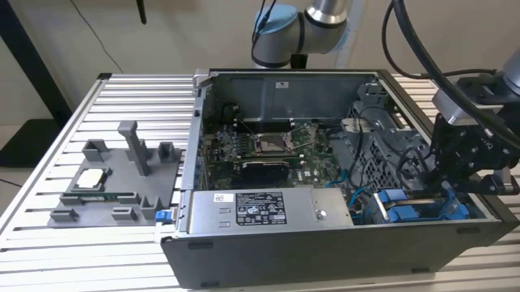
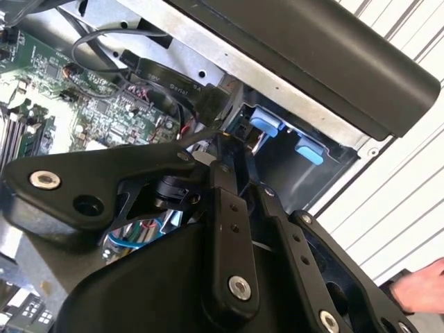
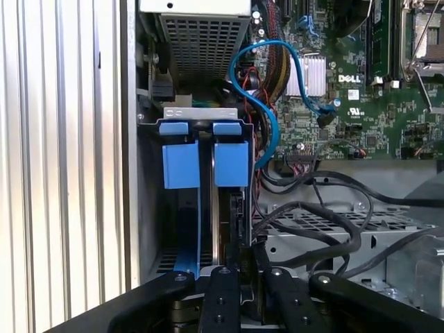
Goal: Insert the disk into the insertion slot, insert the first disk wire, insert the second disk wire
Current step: 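Insert the first disk wire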
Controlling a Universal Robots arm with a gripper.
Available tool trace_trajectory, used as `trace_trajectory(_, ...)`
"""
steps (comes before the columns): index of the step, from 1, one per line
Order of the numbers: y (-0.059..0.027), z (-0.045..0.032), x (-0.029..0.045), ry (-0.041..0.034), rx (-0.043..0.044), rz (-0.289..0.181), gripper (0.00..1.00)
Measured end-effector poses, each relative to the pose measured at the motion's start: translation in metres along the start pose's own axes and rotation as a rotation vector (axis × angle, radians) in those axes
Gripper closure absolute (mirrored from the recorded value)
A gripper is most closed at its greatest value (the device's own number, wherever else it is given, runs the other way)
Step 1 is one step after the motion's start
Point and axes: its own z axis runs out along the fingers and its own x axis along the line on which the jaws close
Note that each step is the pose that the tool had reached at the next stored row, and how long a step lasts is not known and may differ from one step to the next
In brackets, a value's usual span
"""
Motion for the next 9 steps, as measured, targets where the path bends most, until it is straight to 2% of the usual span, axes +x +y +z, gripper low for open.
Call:
trace_trajectory(6,0.0006,0.0057,0.0005,-0.0006,0.0074,-0.001,0.80)
trace_trajectory(7,0.0007,0.0057,0.0005,-0.0004,0.0075,-0.001,0.80)
trace_trajectory(8,0.0008,0.0055,0.0005,-0.0004,0.0075,-0.001,0.73)
trace_trajectory(9,0.0010,0.0002,0.0000,-0.0007,0.0072,0.001,0.73)
